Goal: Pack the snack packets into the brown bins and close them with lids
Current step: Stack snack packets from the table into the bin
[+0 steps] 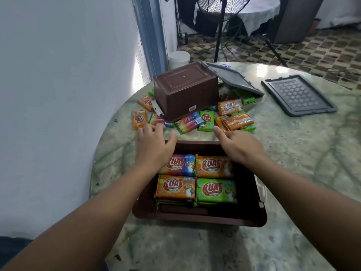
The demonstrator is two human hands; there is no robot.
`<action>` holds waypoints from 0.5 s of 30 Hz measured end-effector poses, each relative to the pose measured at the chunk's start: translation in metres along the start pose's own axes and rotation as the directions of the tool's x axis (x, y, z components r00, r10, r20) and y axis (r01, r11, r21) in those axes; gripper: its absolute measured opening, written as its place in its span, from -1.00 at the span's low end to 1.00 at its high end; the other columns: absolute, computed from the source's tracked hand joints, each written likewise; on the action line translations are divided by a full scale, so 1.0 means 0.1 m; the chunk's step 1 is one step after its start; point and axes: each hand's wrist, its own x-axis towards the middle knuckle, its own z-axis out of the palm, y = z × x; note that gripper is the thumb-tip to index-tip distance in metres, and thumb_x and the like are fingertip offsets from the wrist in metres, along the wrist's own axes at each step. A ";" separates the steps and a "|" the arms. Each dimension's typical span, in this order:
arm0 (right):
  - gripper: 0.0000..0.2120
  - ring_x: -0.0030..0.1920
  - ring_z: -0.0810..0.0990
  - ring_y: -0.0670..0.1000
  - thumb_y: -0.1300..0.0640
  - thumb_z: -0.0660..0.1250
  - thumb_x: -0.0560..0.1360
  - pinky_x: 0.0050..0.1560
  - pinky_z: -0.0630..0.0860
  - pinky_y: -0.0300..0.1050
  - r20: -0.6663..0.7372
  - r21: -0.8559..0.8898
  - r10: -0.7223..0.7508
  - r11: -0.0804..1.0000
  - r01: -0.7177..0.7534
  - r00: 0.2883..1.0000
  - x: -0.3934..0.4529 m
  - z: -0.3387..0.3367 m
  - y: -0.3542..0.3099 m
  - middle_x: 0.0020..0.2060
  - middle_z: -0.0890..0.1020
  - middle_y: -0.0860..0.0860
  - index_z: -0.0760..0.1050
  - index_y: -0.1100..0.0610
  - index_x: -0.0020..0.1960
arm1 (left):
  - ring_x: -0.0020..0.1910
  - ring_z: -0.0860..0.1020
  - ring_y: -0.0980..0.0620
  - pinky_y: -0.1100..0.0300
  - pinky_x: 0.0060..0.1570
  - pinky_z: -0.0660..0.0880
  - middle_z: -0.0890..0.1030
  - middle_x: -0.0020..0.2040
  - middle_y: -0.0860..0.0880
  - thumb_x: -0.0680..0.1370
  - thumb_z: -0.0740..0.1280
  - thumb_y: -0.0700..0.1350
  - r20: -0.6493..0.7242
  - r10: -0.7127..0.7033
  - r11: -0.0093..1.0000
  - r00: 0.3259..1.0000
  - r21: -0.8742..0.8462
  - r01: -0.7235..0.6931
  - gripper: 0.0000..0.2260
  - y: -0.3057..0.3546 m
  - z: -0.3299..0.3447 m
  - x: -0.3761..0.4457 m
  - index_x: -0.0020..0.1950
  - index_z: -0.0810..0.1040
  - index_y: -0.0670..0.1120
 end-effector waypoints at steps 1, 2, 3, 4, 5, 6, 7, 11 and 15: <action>-0.22 -0.04 0.62 0.09 -0.51 -0.16 0.56 -0.02 0.58 0.02 0.010 0.019 0.006 1.000 -0.006 1.000 0.06 -0.03 -0.03 -0.15 0.65 -0.01 0.66 -0.01 0.00 | 0.19 0.39 -0.08 -0.04 0.20 0.43 0.49 0.16 -0.05 0.61 0.14 0.26 0.021 0.023 0.999 1.000 -0.034 -0.022 -0.61 0.07 0.02 0.11 0.22 0.52 0.02; -0.26 -0.03 0.62 0.10 -0.47 -0.11 0.59 -0.01 0.58 0.02 0.029 0.024 0.007 1.000 -0.008 1.000 0.15 -0.05 -0.06 -0.14 0.66 0.00 0.66 0.01 0.01 | 0.16 0.43 -0.07 -0.04 0.15 0.47 0.52 0.10 -0.03 0.61 0.17 0.26 0.058 0.041 0.998 0.997 -0.056 -0.038 -0.64 0.14 0.05 0.24 0.13 0.54 0.03; -0.32 0.01 0.63 0.11 -0.43 -0.06 0.61 0.00 0.58 0.02 0.066 0.021 0.007 1.000 -0.008 0.998 0.24 -0.05 -0.08 -0.10 0.67 0.01 0.66 0.02 0.03 | 0.12 0.47 -0.07 -0.04 0.10 0.51 0.54 0.05 -0.02 0.60 0.19 0.26 0.116 0.053 0.997 0.992 -0.067 -0.045 -0.67 0.20 0.10 0.39 0.05 0.55 0.04; -0.40 0.07 0.63 0.12 -0.37 0.01 0.63 0.05 0.57 0.02 0.120 0.012 0.006 1.000 -0.008 0.993 0.36 -0.05 -0.10 -0.02 0.68 0.03 0.65 0.02 0.10 | 0.08 0.51 -0.06 -0.03 0.06 0.54 0.55 0.01 -0.01 0.58 0.23 0.26 0.191 0.058 0.997 0.980 -0.064 -0.046 -0.70 0.26 0.15 0.53 -0.02 0.55 0.06; -0.48 0.18 0.60 0.14 -0.31 0.06 0.65 0.14 0.55 0.03 0.186 -0.006 0.010 1.000 -0.009 0.983 0.47 -0.05 -0.13 0.11 0.67 0.05 0.63 0.00 0.20 | 0.04 0.53 -0.06 -0.04 0.04 0.56 0.55 -0.01 0.00 0.57 0.26 0.27 0.269 0.061 0.998 0.961 -0.046 -0.051 -0.72 0.31 0.21 0.65 -0.07 0.54 0.08; -0.54 0.29 0.56 0.15 -0.24 0.11 0.66 0.24 0.51 0.04 0.252 -0.034 0.015 0.999 -0.007 0.968 0.58 -0.04 -0.17 0.26 0.63 0.06 0.58 -0.01 0.33 | 0.02 0.55 -0.07 -0.04 0.04 0.58 0.57 -0.01 0.00 0.55 0.29 0.26 0.333 0.065 0.998 0.941 -0.014 -0.064 -0.73 0.35 0.27 0.76 -0.09 0.55 0.09; -0.55 0.38 0.49 0.15 -0.20 0.15 0.66 0.33 0.44 0.06 0.309 -0.066 0.024 0.998 -0.004 0.951 0.68 -0.02 -0.21 0.37 0.56 0.05 0.51 -0.02 0.43 | 0.03 0.55 -0.08 -0.06 0.05 0.58 0.58 0.01 -0.01 0.54 0.31 0.26 0.380 0.073 0.996 0.922 0.023 -0.088 -0.74 0.38 0.34 0.86 -0.07 0.56 0.08; -0.49 0.48 0.38 0.16 -0.12 0.18 0.68 0.43 0.34 0.06 0.442 -0.152 0.087 0.988 -0.021 0.893 1.01 0.09 -0.28 0.51 0.41 0.09 0.35 0.03 0.57 | 0.16 0.49 -0.15 -0.11 0.14 0.54 0.51 0.18 -0.08 0.56 0.36 0.21 0.490 0.057 0.969 0.870 0.182 -0.166 -0.63 0.44 0.55 1.14 0.23 0.52 0.00; -0.34 0.32 0.53 0.18 -0.14 0.25 0.64 0.34 0.51 0.06 0.482 -0.154 0.176 0.981 -0.115 0.858 1.23 0.26 -0.23 0.51 0.39 0.15 0.14 0.04 0.65 | 0.29 0.40 -0.19 -0.14 0.22 0.47 0.42 0.32 -0.13 0.57 0.38 0.15 0.517 0.099 0.924 0.850 0.269 -0.271 -0.48 0.48 0.69 1.26 0.43 0.36 -0.05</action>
